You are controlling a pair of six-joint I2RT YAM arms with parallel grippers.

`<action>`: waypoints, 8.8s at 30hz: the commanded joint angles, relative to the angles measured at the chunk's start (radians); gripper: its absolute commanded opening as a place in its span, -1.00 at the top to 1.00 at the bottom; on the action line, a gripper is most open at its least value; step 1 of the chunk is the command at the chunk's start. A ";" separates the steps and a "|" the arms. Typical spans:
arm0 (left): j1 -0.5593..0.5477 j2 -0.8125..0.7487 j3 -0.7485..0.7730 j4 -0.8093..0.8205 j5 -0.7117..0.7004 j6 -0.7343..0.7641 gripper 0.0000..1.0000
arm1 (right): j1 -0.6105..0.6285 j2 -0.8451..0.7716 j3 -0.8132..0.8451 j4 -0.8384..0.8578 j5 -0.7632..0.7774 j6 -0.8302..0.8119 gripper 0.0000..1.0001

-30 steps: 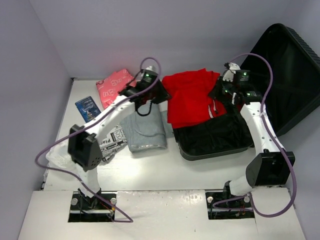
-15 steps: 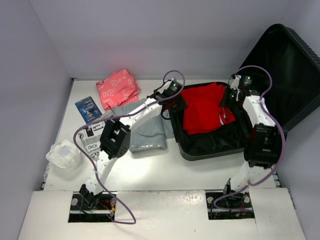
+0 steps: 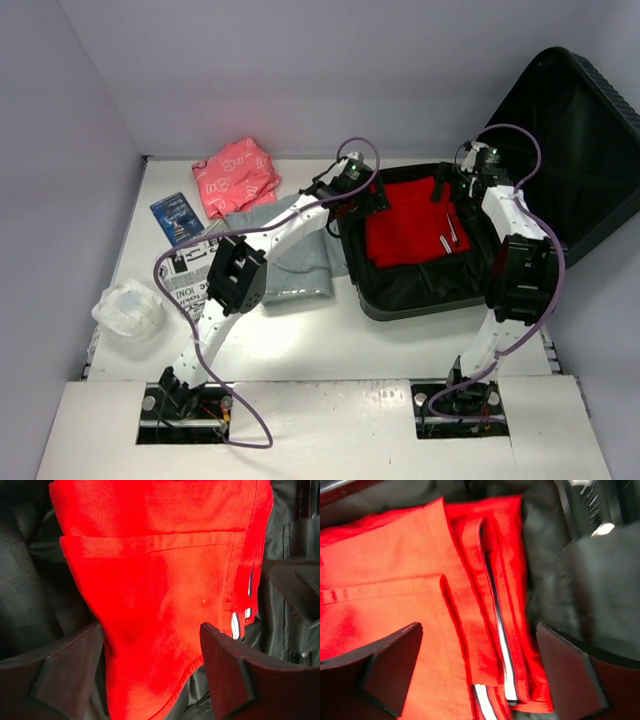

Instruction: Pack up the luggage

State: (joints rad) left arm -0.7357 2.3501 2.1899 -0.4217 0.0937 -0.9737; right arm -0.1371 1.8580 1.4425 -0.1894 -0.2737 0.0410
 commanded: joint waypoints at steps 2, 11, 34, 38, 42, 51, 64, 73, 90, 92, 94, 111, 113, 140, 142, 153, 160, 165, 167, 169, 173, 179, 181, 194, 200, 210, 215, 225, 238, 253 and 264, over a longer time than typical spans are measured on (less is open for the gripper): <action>-0.002 -0.155 0.074 -0.040 -0.023 0.102 -0.48 | 0.019 -0.164 0.058 0.065 0.056 -0.013 -1.00; 0.084 -0.495 -0.154 -0.235 -0.144 0.242 -0.54 | 0.194 -0.390 0.021 0.064 0.100 0.059 -1.00; 0.516 -1.163 -1.122 -0.269 0.058 0.234 -0.55 | 0.876 -0.387 -0.297 0.214 0.186 0.459 -1.00; 0.510 -1.161 -1.209 -0.168 0.182 0.137 -0.55 | 0.893 -0.370 -0.297 0.223 0.203 0.462 -1.00; 0.469 -1.169 -1.295 -0.040 0.189 0.041 -0.55 | 0.895 -0.361 -0.307 0.223 0.205 0.464 -1.00; 0.464 -1.184 -1.295 -0.144 0.006 0.001 -0.54 | 0.898 -0.368 -0.332 0.223 0.206 0.467 -1.00; 0.746 -1.244 -1.300 -0.328 -0.065 0.075 -0.54 | 0.944 -0.240 -0.183 0.232 0.110 0.384 -0.90; 0.888 -1.160 -1.300 -0.310 -0.084 0.141 -0.54 | 0.972 -0.115 -0.073 0.235 0.036 0.333 -0.74; 0.943 -0.982 -1.326 -0.117 -0.055 0.222 -0.54 | 1.076 0.245 0.303 0.237 -0.065 0.142 -0.28; 0.943 -0.966 -1.326 -0.114 -0.049 0.224 -0.55 | 1.076 0.306 0.349 0.237 -0.065 0.140 -0.27; 0.943 -0.966 -1.326 -0.115 -0.048 0.225 -0.54 | 1.076 0.363 0.378 0.237 -0.067 0.134 -0.28; 0.943 -0.979 -1.299 -0.146 -0.052 0.260 -0.55 | 1.035 0.431 0.329 0.223 0.241 0.191 -0.69; 0.943 -0.971 -1.299 -0.141 -0.048 0.259 -0.55 | 1.036 0.435 0.326 0.209 0.284 0.207 -0.73; 0.938 -0.833 -1.404 0.046 0.080 0.127 -0.54 | 1.018 0.366 0.337 0.208 0.117 0.195 -0.72; 0.938 -0.834 -1.407 0.035 0.072 0.125 -0.50 | 1.016 0.362 0.338 0.208 0.114 0.192 -0.72; 0.938 -0.853 -1.340 -0.159 -0.021 0.214 0.97 | 1.010 0.360 0.357 0.206 0.111 0.178 -0.71; 0.952 -0.867 -1.288 -0.285 -0.149 0.322 0.97 | 1.010 0.397 0.398 0.206 0.131 0.180 -0.74; 0.976 -0.859 -1.289 -0.308 -0.157 0.346 0.97 | 1.010 0.412 0.414 0.206 0.159 0.174 -0.76; 0.978 -0.853 -1.286 -0.318 -0.157 0.352 0.97 | 1.008 0.426 0.423 0.205 0.162 0.171 -0.78; 0.980 -0.845 -1.282 -0.325 -0.172 0.363 0.97 | 1.008 0.440 0.432 0.203 0.162 0.165 -0.79; 0.983 -0.838 -1.285 -0.310 -0.150 0.366 0.97 | 1.008 0.472 0.455 0.197 0.108 0.140 -0.80; 0.981 -0.815 -1.286 -0.287 -0.117 0.357 0.97 | 1.022 0.503 0.461 0.199 0.025 0.100 -0.78; 0.981 -0.816 -1.289 -0.285 -0.115 0.352 0.97 | 1.031 0.510 0.470 0.199 0.018 0.083 -0.75; 0.983 -0.813 -1.289 -0.278 -0.103 0.345 0.97 | 1.033 0.555 0.525 0.205 -0.044 0.022 -0.68; 0.983 -0.807 -1.291 -0.272 -0.097 0.339 0.96 | 1.033 0.607 0.541 0.202 -0.110 0.028 -0.70; 0.983 -0.813 -1.297 -0.249 -0.058 0.323 0.97 | 1.035 0.633 0.498 0.194 -0.209 0.048 -0.04; 0.983 -0.856 -1.296 -0.227 -0.002 0.310 0.97 | 1.033 0.603 0.518 0.194 -0.315 0.054 0.95; 0.978 -1.074 -1.069 -0.333 0.047 0.354 1.00 | 1.033 0.439 0.607 0.194 -0.283 0.059 1.00; 0.842 -1.181 -0.843 -0.336 0.187 0.245 1.00 | 0.972 0.161 0.465 0.194 -0.148 0.073 1.00; 0.147 -0.875 -0.645 -0.014 -0.014 -0.013 1.00 | 0.601 -0.452 -0.132 0.136 0.047 -0.033 1.00; -0.122 -0.490 -0.366 0.080 -0.058 -0.056 1.00 | 0.273 -0.643 -0.353 0.096 0.194 -0.176 1.00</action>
State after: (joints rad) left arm -0.8188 1.8347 1.7348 -0.4240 0.0204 -1.0035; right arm 0.2020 1.2446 1.1049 -0.2054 -0.1162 -0.1051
